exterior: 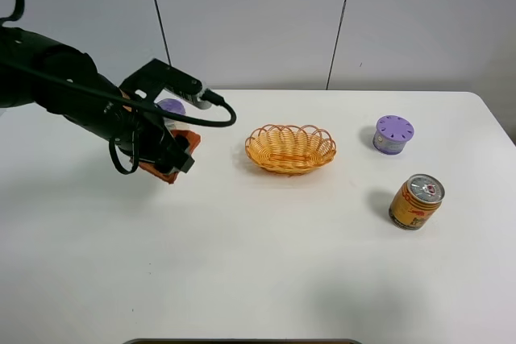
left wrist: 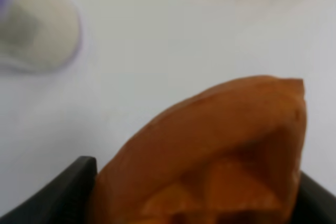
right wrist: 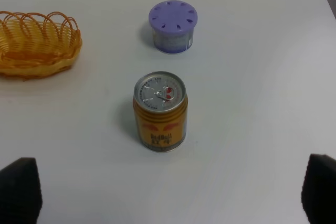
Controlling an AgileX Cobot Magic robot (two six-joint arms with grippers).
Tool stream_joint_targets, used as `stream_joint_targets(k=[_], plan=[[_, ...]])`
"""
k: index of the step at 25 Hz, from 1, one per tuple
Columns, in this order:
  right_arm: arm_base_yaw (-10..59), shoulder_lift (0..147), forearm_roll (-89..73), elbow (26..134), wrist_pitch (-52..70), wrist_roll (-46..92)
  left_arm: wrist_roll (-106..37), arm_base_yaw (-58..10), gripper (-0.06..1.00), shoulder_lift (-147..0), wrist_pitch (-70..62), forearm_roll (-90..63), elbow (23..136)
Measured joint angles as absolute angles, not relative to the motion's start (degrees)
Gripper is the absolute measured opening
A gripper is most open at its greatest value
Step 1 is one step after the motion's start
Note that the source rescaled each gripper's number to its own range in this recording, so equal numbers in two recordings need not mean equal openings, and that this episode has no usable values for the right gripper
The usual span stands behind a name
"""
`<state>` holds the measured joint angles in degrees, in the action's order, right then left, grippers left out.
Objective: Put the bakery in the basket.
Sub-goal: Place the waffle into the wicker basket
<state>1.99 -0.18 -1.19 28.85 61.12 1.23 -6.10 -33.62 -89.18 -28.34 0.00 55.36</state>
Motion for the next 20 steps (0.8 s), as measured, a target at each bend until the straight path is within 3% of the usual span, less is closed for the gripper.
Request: stream_joint_targets(k=[12,20], plan=[[2.0,-0.2,-1.2,28.8,61.1,1.2,0.0,-36.2,0.01,-86.4,-15.8,-0.4,62.3],[2.0,-0.2,-1.2,28.8,61.1,1.2,1.6,-40.0,0.01,-95.4,-6.1,-0.4,69.5]])
